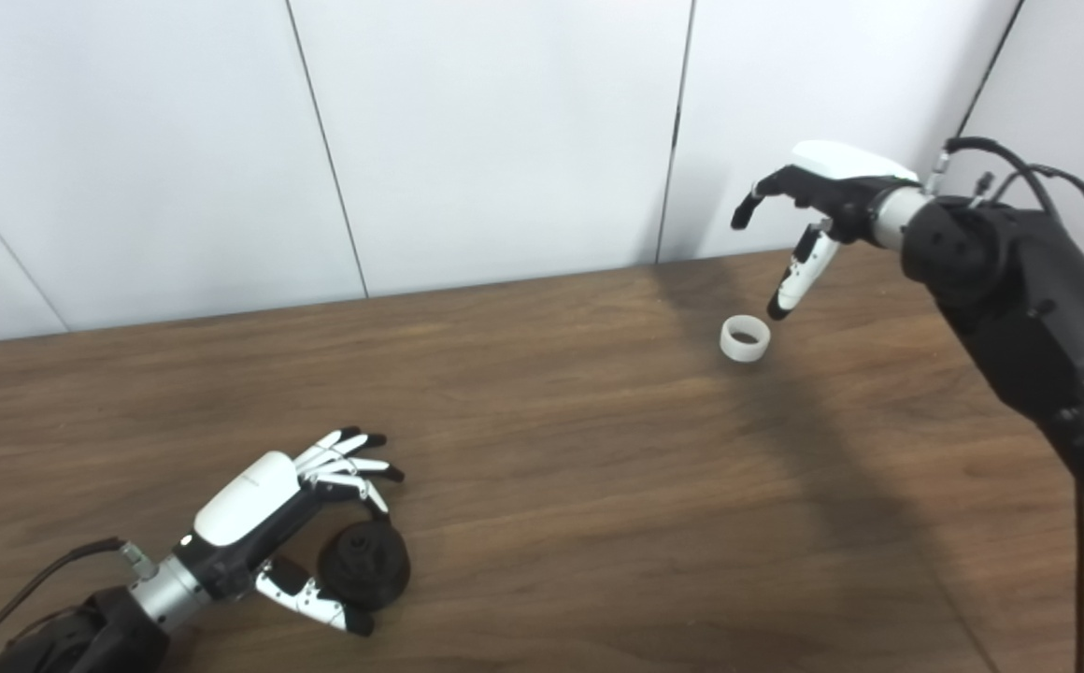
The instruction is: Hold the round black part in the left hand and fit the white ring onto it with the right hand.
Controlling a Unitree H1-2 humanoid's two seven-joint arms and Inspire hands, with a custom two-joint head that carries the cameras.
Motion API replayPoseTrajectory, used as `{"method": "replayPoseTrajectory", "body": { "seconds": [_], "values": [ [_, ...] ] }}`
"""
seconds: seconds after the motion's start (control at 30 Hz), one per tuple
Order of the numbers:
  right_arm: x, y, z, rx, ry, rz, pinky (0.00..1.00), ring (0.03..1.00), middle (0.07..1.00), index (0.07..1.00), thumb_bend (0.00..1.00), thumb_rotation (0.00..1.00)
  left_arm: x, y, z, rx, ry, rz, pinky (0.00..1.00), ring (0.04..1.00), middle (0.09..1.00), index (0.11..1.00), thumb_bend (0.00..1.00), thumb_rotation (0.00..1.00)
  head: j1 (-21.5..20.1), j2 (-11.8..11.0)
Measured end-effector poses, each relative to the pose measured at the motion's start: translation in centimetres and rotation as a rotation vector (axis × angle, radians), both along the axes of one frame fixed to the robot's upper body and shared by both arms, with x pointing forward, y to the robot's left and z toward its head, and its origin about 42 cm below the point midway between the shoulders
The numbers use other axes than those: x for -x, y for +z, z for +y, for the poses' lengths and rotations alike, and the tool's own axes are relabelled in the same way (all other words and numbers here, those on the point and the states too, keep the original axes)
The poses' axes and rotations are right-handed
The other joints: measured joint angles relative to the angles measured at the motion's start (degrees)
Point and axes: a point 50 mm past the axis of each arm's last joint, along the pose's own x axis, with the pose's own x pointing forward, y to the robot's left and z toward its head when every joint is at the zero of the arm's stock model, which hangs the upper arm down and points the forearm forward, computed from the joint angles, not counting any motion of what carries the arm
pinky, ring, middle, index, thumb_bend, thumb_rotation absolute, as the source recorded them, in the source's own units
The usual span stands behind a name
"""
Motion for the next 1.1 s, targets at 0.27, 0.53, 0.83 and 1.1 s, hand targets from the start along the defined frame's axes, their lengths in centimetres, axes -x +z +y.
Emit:
{"method": "replayPoseTrajectory", "body": {
  "seconds": [0.27, 0.53, 0.83, 1.1],
  "values": [
    [-1.0, -0.5, -0.2, 0.065, -0.034, 0.088, 0.8, 0.999, 0.935, 0.736, 1.0, 0.17, 0.1, -0.1, 0.0, 0.0, -0.001, 0.0, 1.0, 0.952, 0.813, 0.482, 0.52, 0.05, -1.23, -0.61],
    [-1.5, -1.1, -0.8, 0.09, -0.062, 0.121, 0.79, 1.0, 0.939, 0.742, 1.0, 0.18, 0.2, -0.2, 0.3, 0.005, 0.002, 0.008, 1.0, 0.953, 0.813, 0.481, 0.52, 0.05, -2.11, -1.05],
    [-2.0, -2.2, 0.0, 0.084, -0.034, 0.1, 0.81, 0.986, 0.927, 0.745, 1.0, 0.15, 0.4, -0.4, 0.4, 0.017, 0.007, 0.01, 1.0, 0.951, 0.81, 0.482, 0.52, 0.05, -3.08, -1.05],
    [-2.1, -3.9, 0.5, 0.136, 0.037, 0.015, 0.85, 0.955, 0.895, 0.733, 1.0, 0.16, 0.5, -0.5, 0.5, 0.021, 0.008, 0.01, 1.0, 0.943, 0.805, 0.481, 0.52, 0.05, -3.25, -0.97]
  ]
}}
